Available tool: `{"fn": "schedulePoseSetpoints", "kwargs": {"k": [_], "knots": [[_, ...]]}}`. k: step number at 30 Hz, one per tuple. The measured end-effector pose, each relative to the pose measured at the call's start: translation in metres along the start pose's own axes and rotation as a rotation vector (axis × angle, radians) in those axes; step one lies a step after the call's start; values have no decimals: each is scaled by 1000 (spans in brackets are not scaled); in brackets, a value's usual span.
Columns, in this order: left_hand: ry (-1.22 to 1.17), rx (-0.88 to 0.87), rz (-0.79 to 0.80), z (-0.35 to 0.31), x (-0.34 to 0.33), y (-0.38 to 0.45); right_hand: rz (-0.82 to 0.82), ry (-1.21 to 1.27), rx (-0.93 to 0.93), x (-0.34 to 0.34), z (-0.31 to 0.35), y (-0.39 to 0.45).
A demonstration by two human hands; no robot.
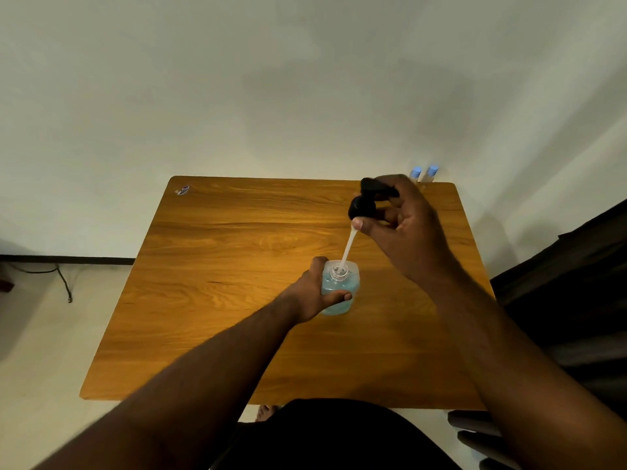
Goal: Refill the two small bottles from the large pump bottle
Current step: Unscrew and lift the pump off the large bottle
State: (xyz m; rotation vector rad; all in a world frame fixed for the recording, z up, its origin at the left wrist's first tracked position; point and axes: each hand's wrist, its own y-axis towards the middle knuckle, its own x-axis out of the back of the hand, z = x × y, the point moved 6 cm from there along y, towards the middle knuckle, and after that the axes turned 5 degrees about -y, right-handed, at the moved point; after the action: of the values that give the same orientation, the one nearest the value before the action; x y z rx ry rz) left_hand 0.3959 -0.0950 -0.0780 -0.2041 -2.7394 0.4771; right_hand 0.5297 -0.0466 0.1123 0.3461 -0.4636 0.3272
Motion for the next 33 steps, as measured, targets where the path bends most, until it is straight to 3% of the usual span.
{"fn": "schedulePoseSetpoints", "kwargs": {"k": [4, 12, 17, 22, 30, 33], "knots": [[7, 7, 0, 0, 0, 0, -106, -86, 76, 10, 8, 2], [12, 7, -9, 0, 0, 0, -151, -101, 156, 8, 16, -8], [31, -5, -29, 3, 0, 1, 5, -97, 95, -7, 9, -14], [77, -6, -53, 7, 2, 1, -44, -23, 54, 0, 11, -12], [-98, -47, -19, 11, 0, 0, 46, -70, 237, 5, 54, -6], [6, -72, -28, 23, 14, -10, 107, -135, 339, -4, 70, -4]]}}
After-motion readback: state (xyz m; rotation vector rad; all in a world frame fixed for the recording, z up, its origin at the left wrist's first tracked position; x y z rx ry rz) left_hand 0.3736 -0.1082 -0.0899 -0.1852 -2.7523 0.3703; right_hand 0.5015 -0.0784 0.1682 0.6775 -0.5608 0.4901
